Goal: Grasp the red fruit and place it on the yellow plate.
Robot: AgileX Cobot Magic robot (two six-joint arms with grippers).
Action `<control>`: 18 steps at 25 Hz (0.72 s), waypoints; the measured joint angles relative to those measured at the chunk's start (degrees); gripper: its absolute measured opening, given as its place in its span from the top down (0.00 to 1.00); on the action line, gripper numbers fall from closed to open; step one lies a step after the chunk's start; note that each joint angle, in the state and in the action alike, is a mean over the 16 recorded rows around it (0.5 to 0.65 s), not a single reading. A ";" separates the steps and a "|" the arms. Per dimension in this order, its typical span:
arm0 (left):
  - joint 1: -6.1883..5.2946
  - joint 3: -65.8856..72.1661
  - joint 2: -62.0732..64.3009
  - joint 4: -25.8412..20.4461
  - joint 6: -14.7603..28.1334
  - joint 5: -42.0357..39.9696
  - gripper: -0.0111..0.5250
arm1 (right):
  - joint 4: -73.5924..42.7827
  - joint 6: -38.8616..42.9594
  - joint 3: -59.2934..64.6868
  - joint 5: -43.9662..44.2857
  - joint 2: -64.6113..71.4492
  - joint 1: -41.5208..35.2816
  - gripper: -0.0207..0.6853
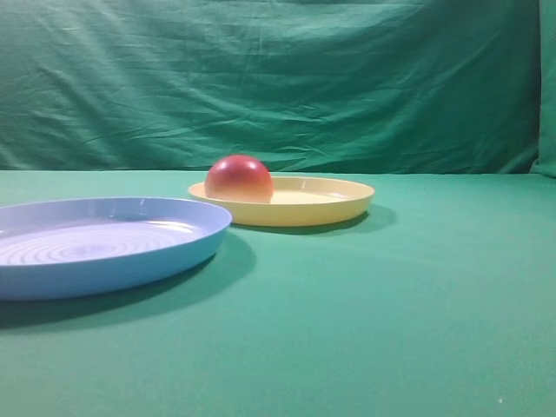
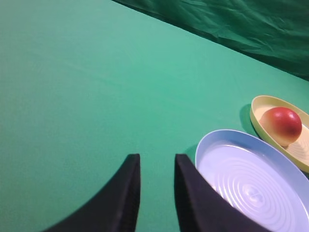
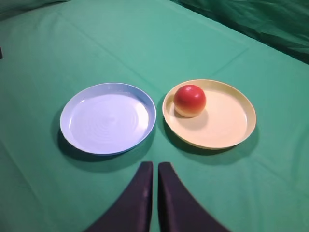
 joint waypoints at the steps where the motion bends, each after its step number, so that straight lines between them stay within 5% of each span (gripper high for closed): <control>1: 0.00 0.00 0.00 0.00 0.00 0.00 0.69 | -1.40 1.52 0.83 -0.09 -1.36 0.00 0.97; 11: 0.00 0.00 0.00 0.00 0.00 0.00 0.69 | -16.53 16.04 4.45 0.33 -9.86 -1.49 0.97; 18: 0.00 0.00 0.00 0.00 0.00 0.00 0.69 | -20.20 17.78 7.52 0.09 -16.61 -7.29 0.97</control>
